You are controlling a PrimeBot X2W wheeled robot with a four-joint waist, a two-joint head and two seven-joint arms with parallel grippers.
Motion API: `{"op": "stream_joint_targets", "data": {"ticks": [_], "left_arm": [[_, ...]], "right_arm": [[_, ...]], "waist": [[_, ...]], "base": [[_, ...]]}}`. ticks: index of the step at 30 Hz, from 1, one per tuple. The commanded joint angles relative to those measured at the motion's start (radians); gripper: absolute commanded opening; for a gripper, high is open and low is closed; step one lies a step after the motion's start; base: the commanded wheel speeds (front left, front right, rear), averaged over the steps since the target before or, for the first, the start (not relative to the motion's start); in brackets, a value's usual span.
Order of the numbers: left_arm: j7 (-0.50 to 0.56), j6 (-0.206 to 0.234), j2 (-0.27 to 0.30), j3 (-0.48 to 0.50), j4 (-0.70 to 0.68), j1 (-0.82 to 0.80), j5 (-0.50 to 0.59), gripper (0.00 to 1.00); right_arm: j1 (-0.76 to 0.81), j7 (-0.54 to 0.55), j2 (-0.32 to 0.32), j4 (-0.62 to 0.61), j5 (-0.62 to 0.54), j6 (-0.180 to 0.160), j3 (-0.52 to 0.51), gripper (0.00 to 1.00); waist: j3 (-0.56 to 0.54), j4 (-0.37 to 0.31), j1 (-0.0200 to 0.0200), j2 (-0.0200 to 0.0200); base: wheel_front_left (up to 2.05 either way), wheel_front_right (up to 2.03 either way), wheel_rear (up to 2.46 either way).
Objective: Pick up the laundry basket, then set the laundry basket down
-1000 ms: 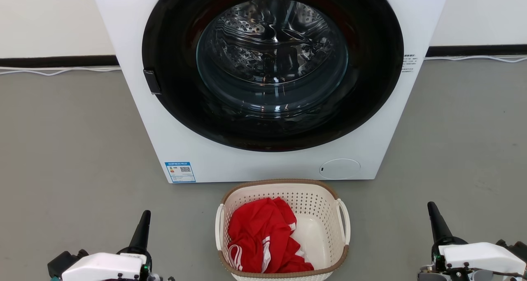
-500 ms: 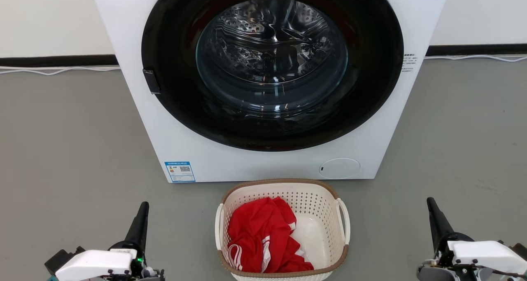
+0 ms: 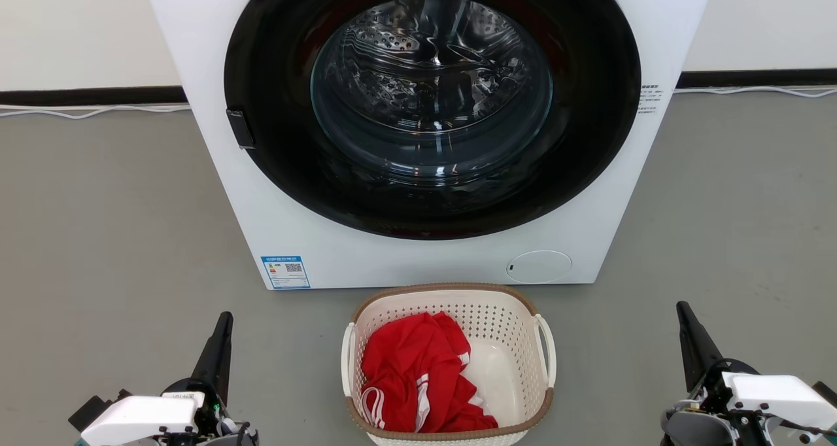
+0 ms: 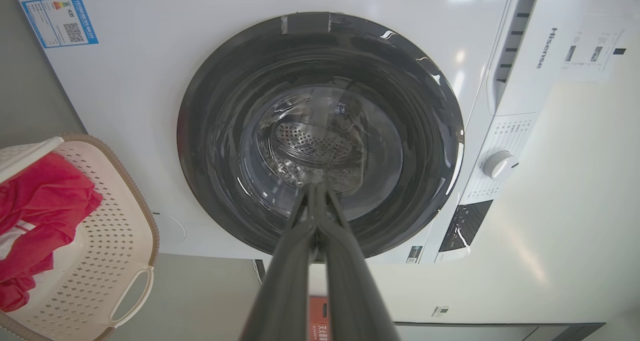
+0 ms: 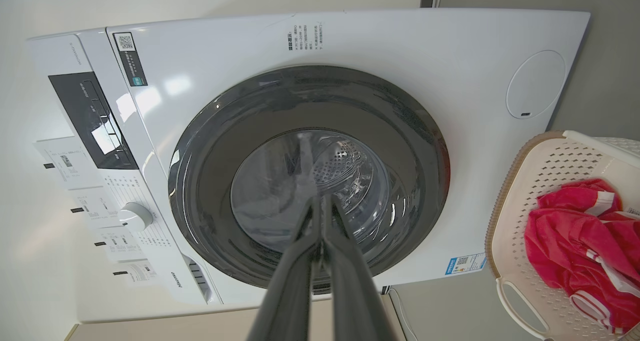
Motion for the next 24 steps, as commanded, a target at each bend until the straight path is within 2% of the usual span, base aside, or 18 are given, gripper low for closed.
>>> {"op": "stream_joint_targets", "data": {"ticks": [1, 24], "left_arm": [[0.006, -0.007, 0.014, 0.031, -0.030, -0.056, -0.005, 0.00], [0.006, -0.007, 0.014, 0.031, -0.030, -0.056, -0.005, 0.00]], "right_arm": [[-0.045, 0.008, -0.012, -0.031, 0.006, 0.007, 0.020, 0.00], [-0.045, 0.008, -0.012, -0.031, 0.006, 0.007, 0.020, 0.00]], "waist": [[0.000, 0.000, 0.0000, 0.0000], [0.000, 0.000, 0.0000, 0.0000]], "base": [[0.00, 0.00, 0.00], [0.00, 0.00, 0.00]]}}
